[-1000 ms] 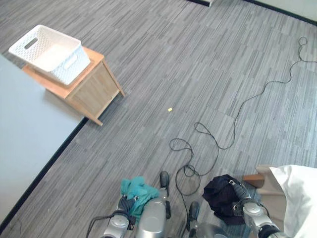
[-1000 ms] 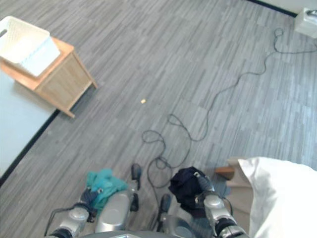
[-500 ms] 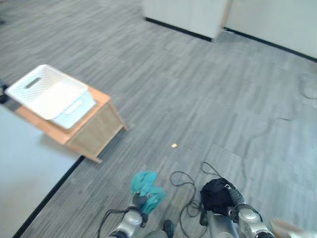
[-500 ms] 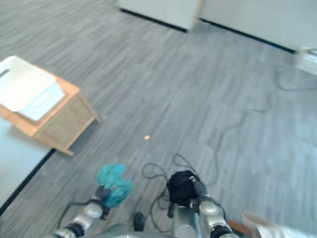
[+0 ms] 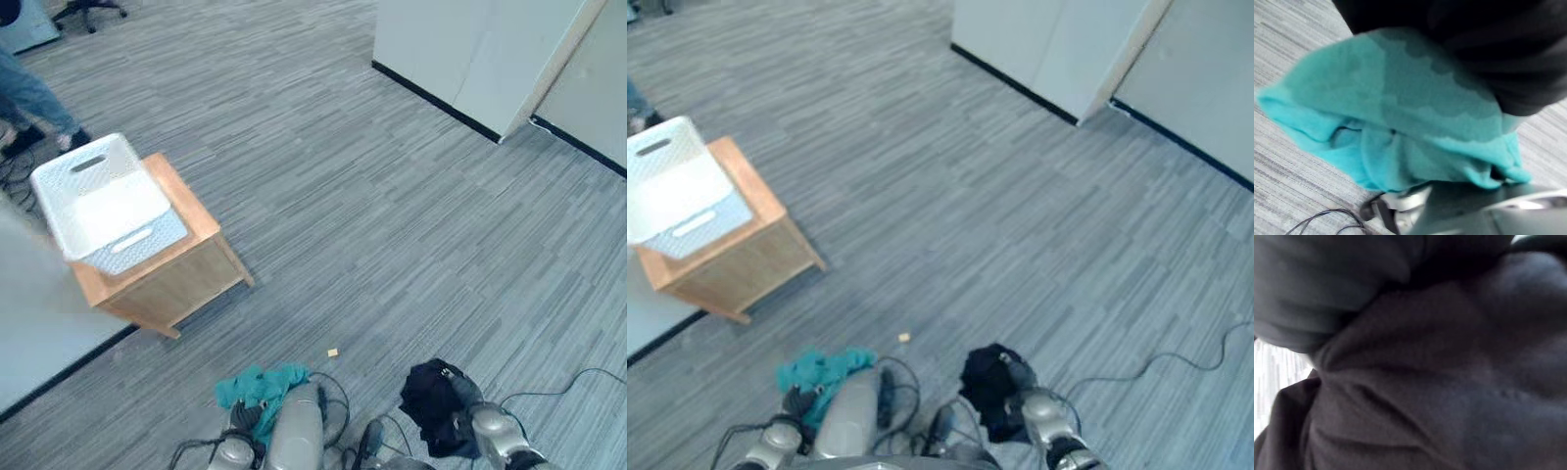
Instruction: Tidy up the quilt and then pick up the clothes from the bed and put them into the laundry hamper.
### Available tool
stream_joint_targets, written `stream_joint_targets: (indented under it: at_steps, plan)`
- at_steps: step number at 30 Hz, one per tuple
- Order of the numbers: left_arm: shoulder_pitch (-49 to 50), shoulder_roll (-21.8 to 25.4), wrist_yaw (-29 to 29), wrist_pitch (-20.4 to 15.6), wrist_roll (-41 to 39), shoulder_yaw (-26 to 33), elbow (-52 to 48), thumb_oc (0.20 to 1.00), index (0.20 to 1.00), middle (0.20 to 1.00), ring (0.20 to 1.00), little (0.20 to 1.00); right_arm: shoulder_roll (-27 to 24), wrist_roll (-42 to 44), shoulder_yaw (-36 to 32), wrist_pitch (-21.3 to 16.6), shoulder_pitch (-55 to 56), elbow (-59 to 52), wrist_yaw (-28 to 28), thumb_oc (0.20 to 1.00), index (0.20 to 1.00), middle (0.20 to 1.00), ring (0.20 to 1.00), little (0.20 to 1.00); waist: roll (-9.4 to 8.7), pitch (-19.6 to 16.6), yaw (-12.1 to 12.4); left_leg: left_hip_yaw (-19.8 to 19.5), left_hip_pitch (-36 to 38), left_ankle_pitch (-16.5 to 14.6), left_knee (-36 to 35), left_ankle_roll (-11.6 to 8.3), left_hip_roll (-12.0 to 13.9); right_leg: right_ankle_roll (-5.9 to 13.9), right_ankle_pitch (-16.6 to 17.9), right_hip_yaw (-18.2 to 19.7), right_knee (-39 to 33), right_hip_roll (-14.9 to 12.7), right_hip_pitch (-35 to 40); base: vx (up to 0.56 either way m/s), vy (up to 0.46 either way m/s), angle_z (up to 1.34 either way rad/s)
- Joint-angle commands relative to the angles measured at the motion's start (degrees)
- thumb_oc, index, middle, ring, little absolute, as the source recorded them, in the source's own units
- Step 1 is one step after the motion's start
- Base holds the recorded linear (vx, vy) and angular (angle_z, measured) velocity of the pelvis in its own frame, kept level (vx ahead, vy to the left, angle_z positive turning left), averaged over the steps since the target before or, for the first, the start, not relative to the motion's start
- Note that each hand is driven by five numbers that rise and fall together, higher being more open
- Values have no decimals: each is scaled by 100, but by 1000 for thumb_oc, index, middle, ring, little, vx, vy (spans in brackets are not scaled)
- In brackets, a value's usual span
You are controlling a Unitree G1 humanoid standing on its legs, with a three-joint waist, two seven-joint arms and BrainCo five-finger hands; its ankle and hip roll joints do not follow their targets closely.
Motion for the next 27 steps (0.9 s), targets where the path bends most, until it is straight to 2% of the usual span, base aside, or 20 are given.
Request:
stream_joint_targets:
  at_steps: [1, 2, 4, 5, 6, 7, 8, 10, 11, 14, 15, 16, 17, 18, 19, 20, 21, 23, 25, 27]
  plan:
    - [-378, -107, 36, -38, -84, -285, 171, 200, 200, 200, 200, 200, -83, -28, -455, -167, -18, -220, 46, 200, 200, 200, 200, 200, 278, -30, 180, 801, 832, 758, -1467, -32, -191, 457, -522, -198, 26, -346, 427, 551, 96, 71]
    - [-292, -101, -10, 33, -96, -144, 323, 200, 200, 200, 200, 200, -33, -3, -514, -173, -16, -199, 87, 200, 200, 200, 200, 200, 262, -139, 272, 1207, 1012, 716, -1759, 111, -138, 509, -548, -481, 174, -237, 525, 593, 138, 80]
    - [-210, -42, -69, 78, -143, 1, 469, 200, 200, 200, 200, 200, 113, -1, -526, -143, 39, -141, 134, 200, 200, 200, 200, 200, 172, -289, 215, 1009, 1339, 619, -2073, 359, -519, 726, -499, -520, 952, -340, 410, 657, 221, 87]
    - [-208, -37, -70, 76, -143, 2, 470, 200, 200, 200, 200, 200, 118, -1, -525, -145, 39, -139, 134, 200, 200, 200, 200, 200, 164, -291, 207, 1003, 1346, 619, -2089, 368, -536, 739, -518, -527, 982, -356, 401, 620, 268, 94]
    - [-135, 19, -91, 97, -119, 61, 582, 200, 200, 200, 200, 200, 228, 4, -531, -127, 16, -38, 154, 200, 200, 200, 200, 200, 90, -317, 249, 968, 1564, 494, -2200, 497, -691, 1107, -229, -536, 1843, -431, 226, 573, 172, 100]
    - [-36, 62, -119, 111, -30, 104, 659, 200, 200, 200, 200, 200, 268, -11, -577, -103, 100, 58, 213, 200, 200, 200, 200, 200, 104, -298, 189, 860, 1886, 389, -2327, 589, -732, 1245, 402, -497, 3020, -645, -111, 567, 170, 83]
    - [-33, 62, -120, 112, -29, 108, 657, 200, 200, 200, 200, 200, 268, -11, -573, -103, 100, 58, 214, 200, 200, 200, 200, 200, 100, -298, 185, 860, 1889, 391, -2340, 596, -744, 1245, 388, -495, 3054, -659, -128, 476, 112, 95]
    - [-97, 154, -86, 113, -58, 147, 625, 200, 200, 200, 200, 200, 256, -33, -573, -85, 50, -1, 270, 200, 200, 200, 200, 200, 328, -232, 28, 591, 2224, 406, -2486, 647, -580, 1245, 730, -258, 4023, -565, -822, 498, 130, 99]
    - [-168, 193, -54, 79, -61, 95, 570, 200, 200, 200, 200, 200, 259, -62, -572, -92, 34, -24, 255, 200, 200, 200, 200, 200, 472, -134, -176, 175, 2434, 290, -2510, 589, -532, 1245, 526, -97, 4116, -539, -1242, 503, 97, 89]
    - [-250, 194, -23, 22, -78, -33, 488, 200, 200, 200, 200, 200, 195, -29, -586, -123, 56, -196, 218, 200, 200, 200, 200, 200, 548, -87, -456, -249, 2588, 203, -2510, 511, -554, 1061, 273, 48, 3564, -650, -1628, 527, 1, 147]
    - [-378, 182, 4, -8, -155, -123, 471, 200, 200, 200, 200, 200, 146, 48, -598, -141, 54, -301, 174, 200, 200, 200, 200, 200, 530, -78, -620, -541, 2671, 136, -2510, 416, -576, 885, 145, 251, 2715, -846, -1729, 319, -106, 171]
    - [-380, 181, 4, -8, -155, -122, 472, 200, 200, 200, 200, 200, 146, 48, -597, -141, 53, -302, 174, 200, 200, 200, 200, 200, 538, -86, -628, -550, 2659, 144, -2510, 412, -565, 879, 165, 237, 2683, -833, -1722, 757, -289, 193]
    - [-468, 118, 67, -82, -148, -267, 469, 200, 200, 200, 200, 200, 96, 111, -662, -144, 69, -362, 95, 200, 200, 200, 200, 200, 500, -108, -835, -1076, 2864, -87, -2510, 251, -561, 810, 340, 1075, 1239, -1031, -1753, 435, -188, 153]
    - [-469, 118, 67, -83, -148, -267, 469, 200, 200, 200, 200, 200, 96, 112, -662, -144, 69, -363, 95, 200, 200, 200, 200, 200, 500, -110, -837, -1078, 2860, -82, -2510, 250, -560, 809, 356, 1071, 1217, -1029, -1745, 660, -292, 155]
    - [-506, 99, 105, -99, -144, -277, 478, 200, 200, 200, 200, 200, 93, 152, -711, -123, 79, -375, 72, 200, 200, 200, 200, 200, 486, -90, -901, -1316, 3013, -191, -2510, 172, -515, 863, 530, 1543, 896, -1092, -1817, 348, -192, 158]
    - [-530, 124, 113, -97, -102, -314, 489, 200, 200, 200, 200, 200, 79, 141, -733, -97, 103, -381, 56, 200, 200, 200, 200, 200, 471, -81, -934, -1442, 3120, -262, -2510, 128, -443, 936, 646, 1680, 768, -1162, -1862, 646, -410, 178]
    - [-483, 122, 114, -135, -80, -310, 607, 200, 200, 200, 200, 200, 100, 132, -800, -54, 170, -296, 65, 200, 200, 200, 200, 200, 352, -184, -923, -1687, 3335, -324, -2503, 63, -320, 1056, 734, 1713, 689, -1179, -1704, 424, -304, 182]
    - [-434, 105, 97, -148, -122, -303, 643, 200, 200, 200, 200, 200, 84, 94, -751, -64, 152, -297, 83, 200, 200, 200, 200, 200, 326, -245, -911, -1760, 3309, -333, -2186, 26, -198, 1010, 694, 1659, 747, -1123, -1626, 473, -319, 184]
    - [-353, 118, 103, -194, -441, -85, 544, 200, 200, 200, 200, 200, 10, 6, -536, -137, 26, -468, 143, 200, 200, 200, 200, 200, 281, -177, -723, -1758, 2466, 355, -316, -241, 31, 694, 593, 1351, 543, -1034, -1079, 490, -389, 131]
    - [-328, 117, 121, -192, -489, -84, 400, 200, 200, 200, 200, 200, -67, 8, -506, -137, -113, -573, 82, 200, 200, 200, 200, 200, 172, -8, -587, -1185, 1878, 519, 551, -71, 314, 508, 466, 912, 271, -1101, -565, 208, -303, 58]
